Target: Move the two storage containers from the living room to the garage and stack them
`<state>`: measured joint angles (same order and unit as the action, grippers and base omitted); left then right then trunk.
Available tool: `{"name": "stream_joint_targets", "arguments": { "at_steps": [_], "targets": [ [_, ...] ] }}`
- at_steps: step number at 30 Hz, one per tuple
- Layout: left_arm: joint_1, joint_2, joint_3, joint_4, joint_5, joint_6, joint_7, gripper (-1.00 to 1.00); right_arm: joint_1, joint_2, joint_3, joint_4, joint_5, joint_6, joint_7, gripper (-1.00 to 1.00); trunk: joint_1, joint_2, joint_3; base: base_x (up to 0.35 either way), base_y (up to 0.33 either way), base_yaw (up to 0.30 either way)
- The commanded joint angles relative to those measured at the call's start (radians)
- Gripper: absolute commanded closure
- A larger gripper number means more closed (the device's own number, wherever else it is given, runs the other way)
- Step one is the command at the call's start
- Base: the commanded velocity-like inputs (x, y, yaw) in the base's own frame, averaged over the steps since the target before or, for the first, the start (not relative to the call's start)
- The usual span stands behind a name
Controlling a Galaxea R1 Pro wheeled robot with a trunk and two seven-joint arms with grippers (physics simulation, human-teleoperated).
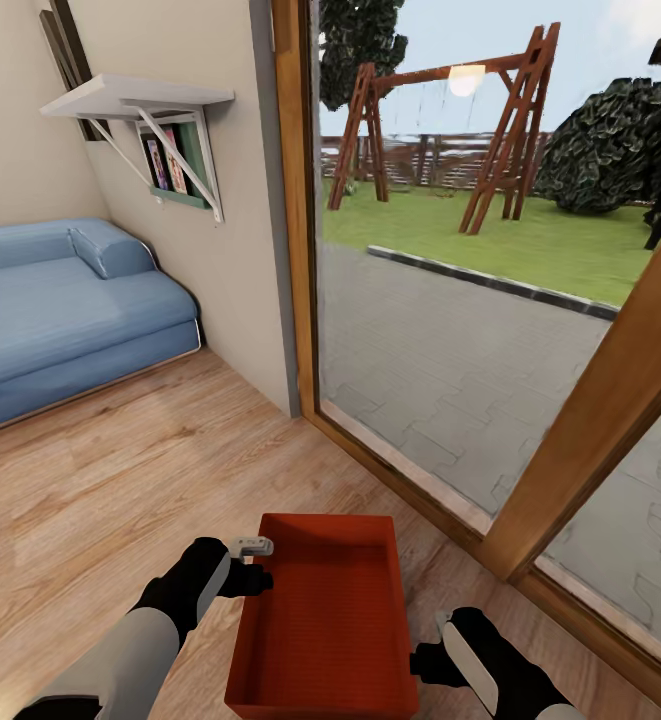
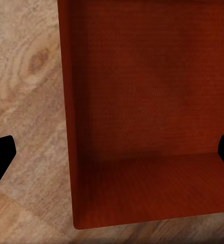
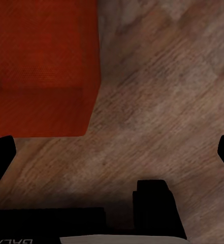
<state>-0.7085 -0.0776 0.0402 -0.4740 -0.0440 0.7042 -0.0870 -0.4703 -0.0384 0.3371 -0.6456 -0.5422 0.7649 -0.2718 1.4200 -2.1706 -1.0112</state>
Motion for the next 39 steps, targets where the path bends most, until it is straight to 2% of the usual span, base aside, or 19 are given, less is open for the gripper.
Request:
{"name": "stream_joint_targets", "arguments": {
  "at_steps": [1, 12, 19, 29, 39],
  "targets": [
    [0.000, -0.001, 0.004, -0.002, -0.005, 0.005, -0.005, -1.00, 0.000, -0.001, 0.007, -0.002, -0.010, 0.002, -0.009, -1.00, 0.000, 0.000, -0.001, 0.000, 0.000, 0.000],
    [0.000, -0.001, 0.004, -0.002, -0.005, 0.005, -0.005, -1.00, -0.004, -0.001, 0.007, -0.003, -0.010, 0.007, -0.012, -1.00, 0.000, 0.000, -0.001, 0.000, 0.000, 0.000],
    [0.000, -0.001, 0.004, -0.002, -0.005, 0.005, -0.005, -1.00, -0.005, -0.002, 0.007, -0.005, -0.010, 0.071, -0.012, -1.00, 0.000, 0.000, -0.001, 0.000, 0.000, 0.000],
    [0.000, -0.001, 0.005, -0.002, -0.005, 0.005, -0.005, -1.00, -0.005, -0.001, 0.007, -0.006, -0.010, 0.082, -0.011, -1.00, 0.000, 0.000, -0.001, 0.000, 0.000, 0.000],
    [0.001, -0.001, 0.009, -0.002, -0.005, 0.005, -0.005, -1.00, -0.010, 0.013, 0.007, -0.014, -0.008, 0.105, -0.012, -1.00, 0.000, 0.000, -0.001, 0.000, 0.000, 0.000]
  ]
}}
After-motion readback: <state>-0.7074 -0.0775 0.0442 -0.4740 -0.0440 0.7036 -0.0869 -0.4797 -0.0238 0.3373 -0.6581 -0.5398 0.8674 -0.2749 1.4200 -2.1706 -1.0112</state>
